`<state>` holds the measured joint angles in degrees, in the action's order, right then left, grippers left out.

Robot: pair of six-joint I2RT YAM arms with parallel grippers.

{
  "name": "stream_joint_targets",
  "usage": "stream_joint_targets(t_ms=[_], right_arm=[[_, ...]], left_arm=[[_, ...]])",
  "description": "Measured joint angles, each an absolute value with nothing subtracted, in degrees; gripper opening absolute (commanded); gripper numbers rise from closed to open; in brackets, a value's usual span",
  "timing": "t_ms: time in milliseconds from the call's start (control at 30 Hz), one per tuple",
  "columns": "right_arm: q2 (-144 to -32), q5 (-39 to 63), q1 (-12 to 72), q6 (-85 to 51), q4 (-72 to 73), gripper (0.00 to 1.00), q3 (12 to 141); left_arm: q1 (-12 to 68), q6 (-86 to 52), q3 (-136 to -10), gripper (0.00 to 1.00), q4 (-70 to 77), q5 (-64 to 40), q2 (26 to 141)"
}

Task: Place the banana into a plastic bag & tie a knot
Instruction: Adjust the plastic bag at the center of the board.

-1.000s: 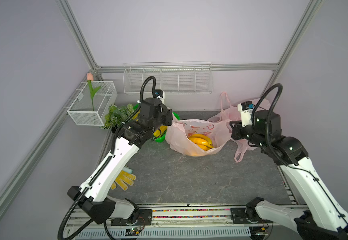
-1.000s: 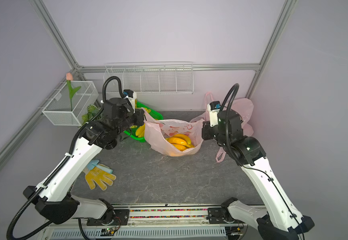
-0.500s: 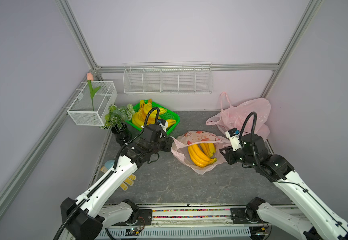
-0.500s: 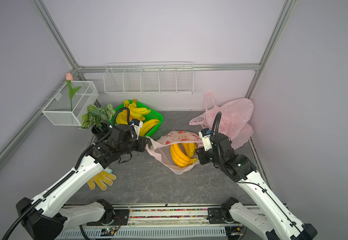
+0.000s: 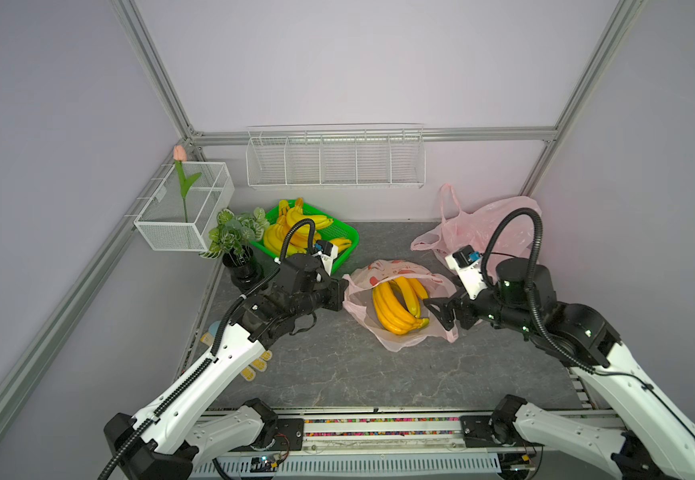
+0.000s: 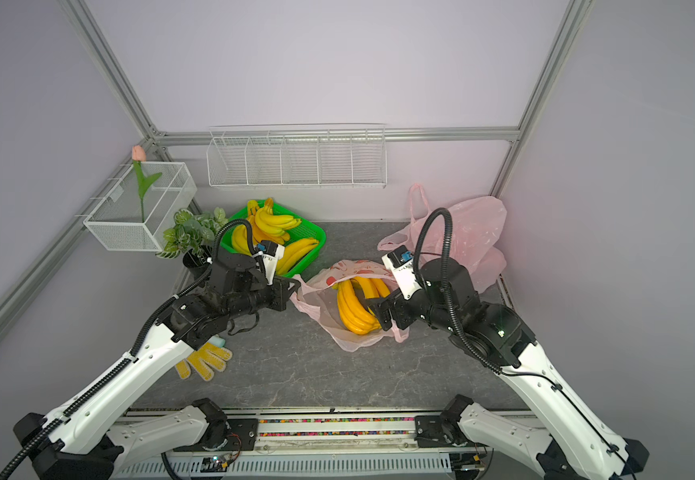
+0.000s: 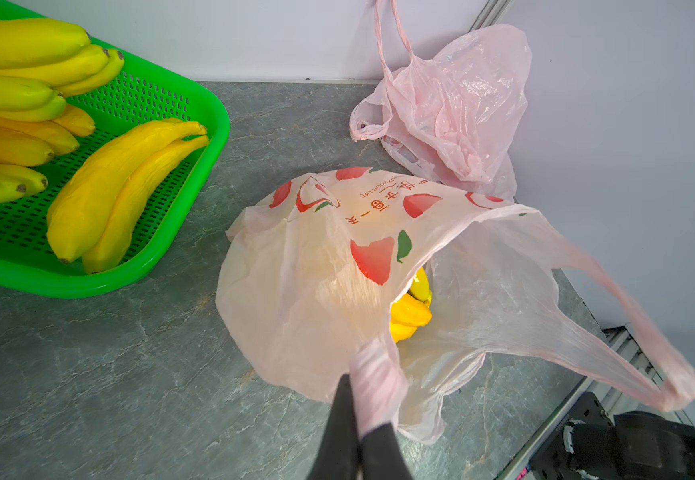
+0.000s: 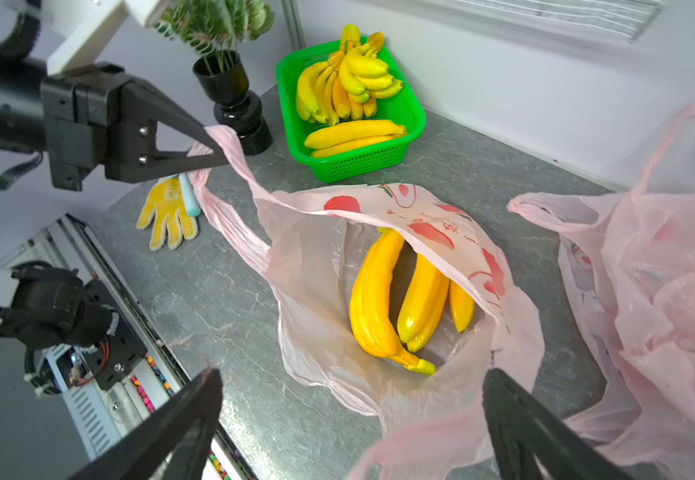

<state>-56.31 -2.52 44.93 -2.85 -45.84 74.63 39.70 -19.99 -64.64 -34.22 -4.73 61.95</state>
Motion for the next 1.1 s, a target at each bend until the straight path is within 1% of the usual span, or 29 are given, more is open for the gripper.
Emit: stream_joint_targets(t_ms=[100,233,533,633,733,833,933,1100], right_arm=[[-59.4,-1.5,49.4,1.6,-38.7,0.96,70.6],[-63.9,1.9,51.8,5.4,-28.1,0.95,65.2],[-76.7,5.0,54.1,10.8,-9.5,0.94,64.8],[-79.4,5.3,54.3,12.0,-5.0,0.95,64.7],[-80.8,5.2,54.4,13.0,-0.5,0.99,63.6],[-82.0,4.8,54.4,14.2,3.5,0.93,62.0],[-83.0,4.4,54.5,15.1,6.0,0.82,60.5],[-84.4,4.6,54.2,15.5,7.9,0.57,60.2]], left_arm=[[40.2,-20.0,-64.6,0.00,-35.0,-4.4,61.1],[40.5,-20.0,-64.6,0.00,-35.5,-4.3,60.0],[40.9,-20.6,-64.6,0.00,-35.5,-4.4,59.5],[41.1,-20.8,-64.6,0.00,-35.5,-4.5,59.4],[41.1,-21.0,-64.6,0.00,-35.5,-4.8,59.1],[41.2,-21.1,-64.4,0.00,-35.5,-5.1,58.8],[41.2,-21.1,-64.3,0.00,-35.5,-5.5,58.5],[41.2,-21.1,-64.3,0.00,-35.5,-6.2,58.4]])
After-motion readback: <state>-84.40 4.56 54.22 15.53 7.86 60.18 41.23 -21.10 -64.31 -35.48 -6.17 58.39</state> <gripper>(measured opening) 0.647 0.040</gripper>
